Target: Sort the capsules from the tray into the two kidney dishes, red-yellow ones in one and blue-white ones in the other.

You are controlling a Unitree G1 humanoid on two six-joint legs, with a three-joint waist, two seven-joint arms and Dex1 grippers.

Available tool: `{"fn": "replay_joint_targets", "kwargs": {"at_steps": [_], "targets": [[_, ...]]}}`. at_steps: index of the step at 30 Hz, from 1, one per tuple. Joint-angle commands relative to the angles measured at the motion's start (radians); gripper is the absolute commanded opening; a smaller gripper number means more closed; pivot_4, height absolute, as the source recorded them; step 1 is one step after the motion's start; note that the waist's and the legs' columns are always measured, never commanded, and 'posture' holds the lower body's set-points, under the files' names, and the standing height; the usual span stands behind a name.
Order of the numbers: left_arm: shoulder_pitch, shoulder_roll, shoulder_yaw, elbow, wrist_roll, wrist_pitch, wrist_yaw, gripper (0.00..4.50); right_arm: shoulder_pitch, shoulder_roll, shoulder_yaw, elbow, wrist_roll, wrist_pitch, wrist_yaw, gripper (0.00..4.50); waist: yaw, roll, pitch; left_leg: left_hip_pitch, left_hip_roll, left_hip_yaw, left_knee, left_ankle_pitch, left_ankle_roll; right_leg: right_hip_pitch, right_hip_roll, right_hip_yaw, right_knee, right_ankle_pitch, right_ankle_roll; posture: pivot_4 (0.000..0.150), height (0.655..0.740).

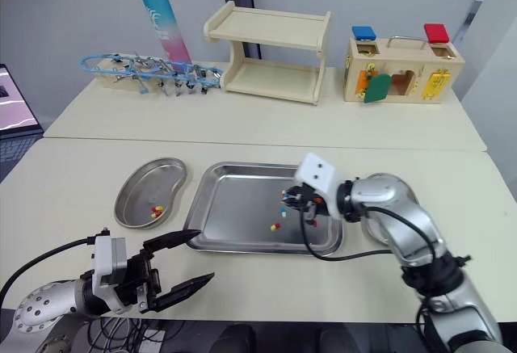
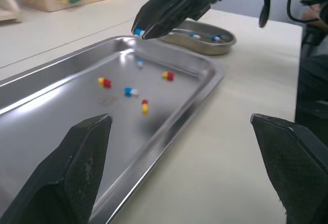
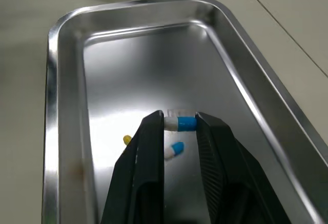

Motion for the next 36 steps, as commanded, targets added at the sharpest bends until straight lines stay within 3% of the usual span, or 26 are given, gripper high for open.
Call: {"fn": "replay_joint_targets", "kwargs": {"at_steps": [1,9,16,17,27,33,36], "targets": [[-0.045,0.025,-0.058,-0.052,-0.043,0.022,-0.053,4.50,0.087,-0.173,-0.184,-0.072,0.076,0.058,0.068,0.62,0.003,0.000,0.000,-0.001,0.000,0.000,0.000,0.000,0.000,0.000,0.000,0.000,-0.001,0.000,0.000,0.150,0.7400],[-0.167,0.010,-0.151,-0.041,-0.065,0.023,-0.109,4.50,0.328,-0.502,-0.335,0.063,0.016,-0.123,0.152,0.62,-0.011,0.001,0.001,0.001,0.000,0.002,0.001,0.000,0.000,0.000,0.000,0.002,0.000,0.000,0.000,0.150,0.7400],[-0.206,0.009,-0.191,-0.045,-0.064,0.039,-0.112,4.50,0.322,-0.524,-0.273,0.113,-0.026,-0.151,0.109,0.62,-0.011,0.000,0.001,0.001,0.000,0.002,0.001,0.000,0.000,0.000,0.000,0.002,0.000,0.000,0.000,0.150,0.7400],[-0.213,0.008,-0.193,-0.048,-0.065,0.044,-0.105,4.50,0.321,-0.525,-0.267,0.117,-0.030,-0.153,0.108,1.35,-0.009,0.000,0.001,0.001,0.000,0.002,0.001,0.000,0.000,0.001,0.000,0.002,0.000,0.000,0.000,0.150,0.7400],[-0.225,0.012,-0.144,-0.069,-0.092,0.109,-0.005,4.50,0.296,-0.513,-0.289,0.150,-0.018,-0.231,0.115,4.46,-0.005,0.001,0.001,0.000,0.000,0.002,0.001,0.000,0.000,0.001,0.000,0.002,0.000,0.000,0.001,0.150,0.7400],[-0.155,0.057,0.001,-0.079,-0.080,0.191,0.133,4.50,0.380,-0.488,-0.396,0.125,0.037,-0.354,0.150,4.46,-0.003,0.000,0.001,0.000,0.000,0.002,0.001,0.000,0.000,0.001,0.000,0.002,0.000,0.000,0.001,0.150,0.7400],[-0.101,0.084,0.109,-0.059,-0.063,0.194,0.164,4.50,0.447,-0.443,-0.470,0.128,0.060,-0.506,0.180,4.46,-0.003,0.000,0.001,0.000,0.000,0.001,0.001,0.000,0.000,0.001,0.000,0.002,0.000,0.000,0.001,0.150,0.7400]]}}
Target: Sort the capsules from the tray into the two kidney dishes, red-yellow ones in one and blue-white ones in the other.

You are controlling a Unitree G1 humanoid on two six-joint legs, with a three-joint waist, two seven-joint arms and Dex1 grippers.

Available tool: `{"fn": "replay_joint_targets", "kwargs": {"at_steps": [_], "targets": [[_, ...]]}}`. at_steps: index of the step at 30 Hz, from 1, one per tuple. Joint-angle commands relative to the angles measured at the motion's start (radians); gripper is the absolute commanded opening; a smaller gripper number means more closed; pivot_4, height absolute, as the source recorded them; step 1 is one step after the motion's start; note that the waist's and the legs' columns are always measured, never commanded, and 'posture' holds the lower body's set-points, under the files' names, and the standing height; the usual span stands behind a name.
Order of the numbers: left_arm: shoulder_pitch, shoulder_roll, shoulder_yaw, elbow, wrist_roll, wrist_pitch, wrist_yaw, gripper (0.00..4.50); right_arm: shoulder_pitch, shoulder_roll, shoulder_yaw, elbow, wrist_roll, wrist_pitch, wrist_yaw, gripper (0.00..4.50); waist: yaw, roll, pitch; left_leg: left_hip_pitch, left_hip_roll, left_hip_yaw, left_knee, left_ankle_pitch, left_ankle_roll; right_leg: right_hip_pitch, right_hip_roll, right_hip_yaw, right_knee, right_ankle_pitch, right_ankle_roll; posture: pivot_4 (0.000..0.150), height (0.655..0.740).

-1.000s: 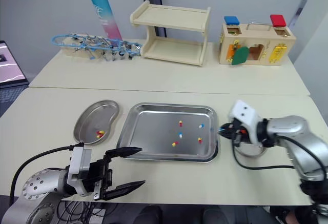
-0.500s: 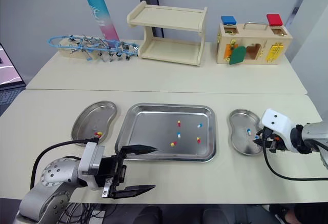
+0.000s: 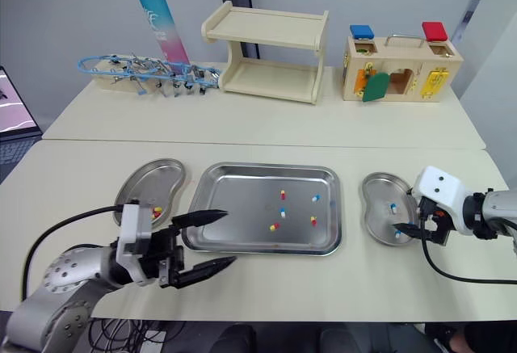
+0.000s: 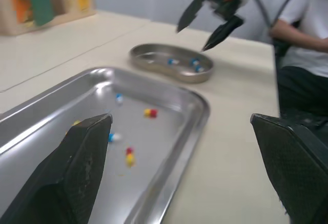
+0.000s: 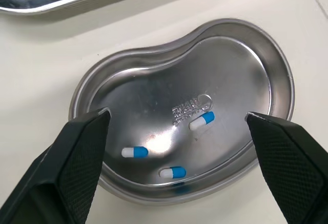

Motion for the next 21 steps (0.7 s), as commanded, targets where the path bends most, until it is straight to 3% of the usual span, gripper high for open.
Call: {"fn": "replay_joint_targets", "kwargs": {"at_steps": [1,6,10,16,21], "targets": [[0.051,0.026,0.157,0.011,-0.001,0.001,0.038,4.50,0.069,0.036,-0.109,-0.018,0.014,-0.200,0.033,4.46,0.000,0.000,0.000,0.000,0.000,0.000,0.000,0.000,0.000,0.000,0.000,0.000,0.000,0.000,0.000,0.150,0.7400],[0.220,0.082,0.425,0.268,0.113,-0.075,0.000,4.50,0.231,0.111,-0.223,0.019,0.063,-0.379,0.102,4.46,-0.002,0.000,0.000,0.001,0.000,0.000,0.000,0.000,0.000,0.001,0.000,0.000,0.000,0.000,0.000,0.150,0.7400],[0.303,0.109,0.537,0.494,0.170,-0.144,-0.035,4.50,0.327,0.088,-0.265,0.124,0.023,-0.490,0.165,4.46,-0.005,-0.001,0.000,0.004,0.000,0.002,-0.001,0.000,0.000,0.002,-0.001,0.001,0.000,0.000,0.000,0.150,0.7400],[0.369,0.136,0.602,0.702,0.201,-0.200,-0.100,4.50,0.355,0.056,-0.277,0.242,0.040,-0.497,0.209,4.46,-0.003,-0.003,-0.001,0.008,0.000,0.002,-0.001,0.000,0.000,0.005,0.000,0.001,-0.001,-0.001,-0.002,0.150,0.7400],[0.349,0.140,0.616,0.759,0.191,-0.215,-0.099,4.50,0.376,0.043,-0.292,0.331,0.017,-0.546,0.233,4.46,0.000,-0.004,-0.001,0.008,0.000,0.002,-0.001,0.000,0.000,0.005,0.000,0.001,-0.001,-0.001,-0.001,0.150,0.7400]]}}
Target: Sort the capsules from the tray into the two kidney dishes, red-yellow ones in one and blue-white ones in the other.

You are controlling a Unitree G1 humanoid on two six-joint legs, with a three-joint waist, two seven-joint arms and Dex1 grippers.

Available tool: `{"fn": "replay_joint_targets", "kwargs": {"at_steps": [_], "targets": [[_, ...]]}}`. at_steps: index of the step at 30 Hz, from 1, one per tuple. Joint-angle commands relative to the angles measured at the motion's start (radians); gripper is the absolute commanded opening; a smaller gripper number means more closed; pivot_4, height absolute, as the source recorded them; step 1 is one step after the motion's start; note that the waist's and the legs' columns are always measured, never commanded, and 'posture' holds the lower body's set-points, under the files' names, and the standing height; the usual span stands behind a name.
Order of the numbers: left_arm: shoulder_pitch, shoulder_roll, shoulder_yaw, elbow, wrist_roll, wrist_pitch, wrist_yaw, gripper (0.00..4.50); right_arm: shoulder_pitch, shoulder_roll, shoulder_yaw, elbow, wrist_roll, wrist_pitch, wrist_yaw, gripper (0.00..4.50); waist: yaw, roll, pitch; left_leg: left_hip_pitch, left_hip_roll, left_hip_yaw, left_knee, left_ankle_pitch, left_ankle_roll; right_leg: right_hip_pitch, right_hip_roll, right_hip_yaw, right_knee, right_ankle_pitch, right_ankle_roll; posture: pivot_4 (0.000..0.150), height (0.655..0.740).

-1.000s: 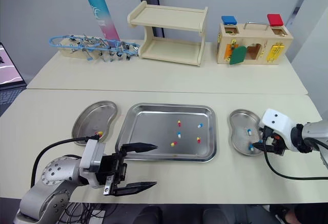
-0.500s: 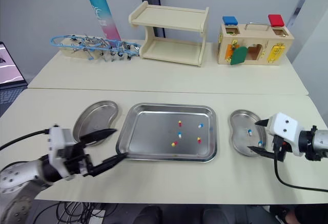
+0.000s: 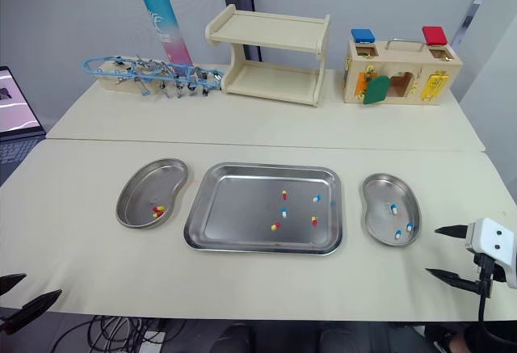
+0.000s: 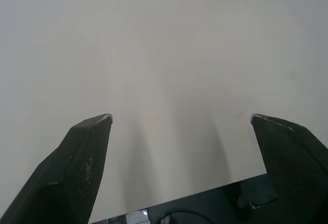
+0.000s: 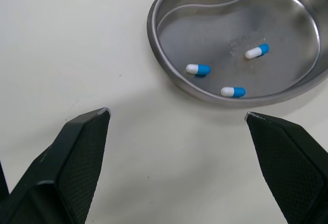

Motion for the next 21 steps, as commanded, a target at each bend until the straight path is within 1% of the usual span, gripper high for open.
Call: {"fn": "replay_joint_targets", "kwargs": {"at_steps": [1,5,13,21], "targets": [[-0.019,0.025,0.047,0.012,-0.014,-0.016,-0.001,4.50,0.016,-0.028,-0.048,0.064,-0.014,-0.058,0.016,4.46,0.000,0.000,0.000,0.000,0.000,0.000,0.000,0.000,0.000,0.000,0.000,0.000,0.000,0.000,0.000,0.150,0.7400],[-0.103,0.052,0.007,0.010,-0.022,0.015,-0.006,4.50,-0.006,-0.035,-0.043,0.151,-0.031,-0.123,0.007,4.46,0.000,0.000,0.000,0.000,0.000,0.000,0.000,0.000,0.000,0.000,0.000,0.000,0.000,0.000,0.000,0.150,0.7400],[-0.232,0.108,-0.089,0.065,0.002,0.066,-0.055,4.50,-0.046,-0.057,-0.028,0.230,-0.041,-0.155,0.012,4.46,-0.010,0.000,0.000,0.001,0.000,0.000,0.000,0.000,0.000,0.000,0.000,0.000,0.001,0.000,0.000,0.150,0.7400],[-0.282,0.131,-0.122,0.129,0.019,0.058,-0.081,4.50,-0.097,-0.068,0.010,0.301,-0.053,-0.182,0.014,4.46,-0.021,0.001,0.000,0.001,0.000,0.000,0.000,0.000,0.000,0.000,0.000,0.000,0.001,0.000,0.000,0.150,0.7400]]}}
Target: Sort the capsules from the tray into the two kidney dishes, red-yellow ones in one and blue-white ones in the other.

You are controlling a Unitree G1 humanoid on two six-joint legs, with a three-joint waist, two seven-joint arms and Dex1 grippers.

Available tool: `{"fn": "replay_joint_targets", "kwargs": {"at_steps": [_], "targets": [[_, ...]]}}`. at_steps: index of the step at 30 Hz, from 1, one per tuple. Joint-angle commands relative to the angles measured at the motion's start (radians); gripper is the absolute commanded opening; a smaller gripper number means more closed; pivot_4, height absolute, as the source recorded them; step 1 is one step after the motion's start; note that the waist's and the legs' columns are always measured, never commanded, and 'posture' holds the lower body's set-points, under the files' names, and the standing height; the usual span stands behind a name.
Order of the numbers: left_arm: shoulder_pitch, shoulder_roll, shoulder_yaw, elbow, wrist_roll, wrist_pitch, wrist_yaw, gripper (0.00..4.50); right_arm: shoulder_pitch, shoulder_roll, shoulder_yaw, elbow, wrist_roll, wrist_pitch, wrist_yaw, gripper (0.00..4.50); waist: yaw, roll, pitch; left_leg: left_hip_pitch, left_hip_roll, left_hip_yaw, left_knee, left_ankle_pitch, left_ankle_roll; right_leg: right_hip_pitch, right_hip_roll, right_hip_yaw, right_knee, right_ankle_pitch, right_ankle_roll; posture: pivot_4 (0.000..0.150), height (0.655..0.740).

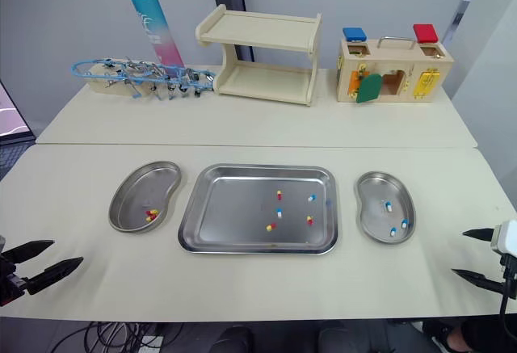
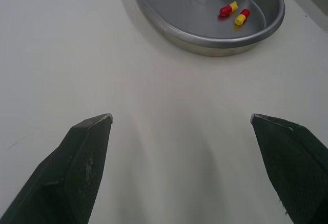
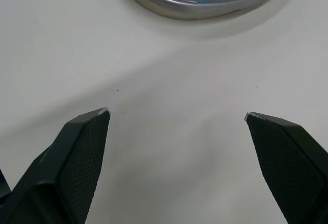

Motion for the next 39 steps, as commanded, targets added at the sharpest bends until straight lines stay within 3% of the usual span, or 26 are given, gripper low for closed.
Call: {"fn": "replay_joint_targets", "kwargs": {"at_steps": [1,5,12,16,20,30,35,39], "targets": [[-0.007,0.026,0.011,0.026,0.009,-0.018,-0.007,4.50,-0.029,-0.025,0.006,0.026,-0.008,-0.025,0.000,4.46,-0.001,0.000,0.000,0.000,0.000,0.000,0.000,0.000,0.000,0.000,0.000,0.000,0.000,0.000,0.000,0.150,0.7400],[0.016,0.021,0.014,-0.009,0.003,-0.013,-0.027,4.50,-0.032,-0.010,-0.004,-0.019,0.029,-0.009,-0.003,4.46,-0.002,0.000,0.000,0.000,0.000,0.000,0.000,0.000,0.000,0.000,0.000,0.000,0.000,0.000,0.000,0.150,0.7400],[0.107,-0.061,-0.033,-0.345,-0.071,0.076,-0.028,4.50,0.075,0.148,0.014,-0.507,0.180,0.117,-0.113,4.46,0.006,0.001,0.000,0.000,0.000,-0.001,0.000,0.000,0.000,0.001,0.000,0.000,0.001,0.000,0.000,0.150,0.7400],[0.082,-0.098,-0.112,-0.554,-0.129,0.155,0.015,4.50,0.114,0.249,0.095,-0.726,0.216,0.201,-0.225,4.46,0.015,0.000,-0.001,0.000,0.001,-0.001,0.000,0.000,0.000,0.001,0.000,0.000,0.001,0.000,0.001,0.150,0.7400],[-0.060,-0.074,-0.271,-0.739,-0.153,0.242,0.060,4.50,0.120,0.344,0.221,-0.844,0.169,0.249,-0.337,4.46,0.030,-0.001,-0.001,-0.001,0.000,-0.002,0.002,0.000,0.000,0.002,0.000,-0.001,0.001,0.001,0.001,0.150,0.7400],[-0.406,-0.140,-0.640,-0.812,-0.090,0.404,0.199,4.50,0.086,0.395,0.353,-0.880,0.080,0.307,-0.451,4.46,0.019,0.000,-0.001,-0.001,0.000,-0.002,0.002,0.000,0.000,0.001,0.001,0.000,0.001,0.001,0.001,0.150,0.7400],[-0.548,-0.238,-0.788,-0.694,0.017,0.407,0.255,2.98,0.068,0.396,0.378,-0.876,0.072,0.321,-0.470,4.50,0.023,0.000,-0.001,-0.001,0.000,-0.003,0.004,0.000,0.000,0.002,0.001,-0.001,0.001,0.001,0.002,0.150,0.7400],[-0.591,-0.282,-0.874,-0.650,0.065,0.414,0.255,2.98,0.068,0.403,0.391,-0.882,0.063,0.324,-0.488,4.50,0.022,0.000,-0.001,-0.002,-0.001,-0.002,0.004,0.000,0.000,0.001,0.001,-0.001,0.000,0.001,0.002,0.150,0.7400]]}}
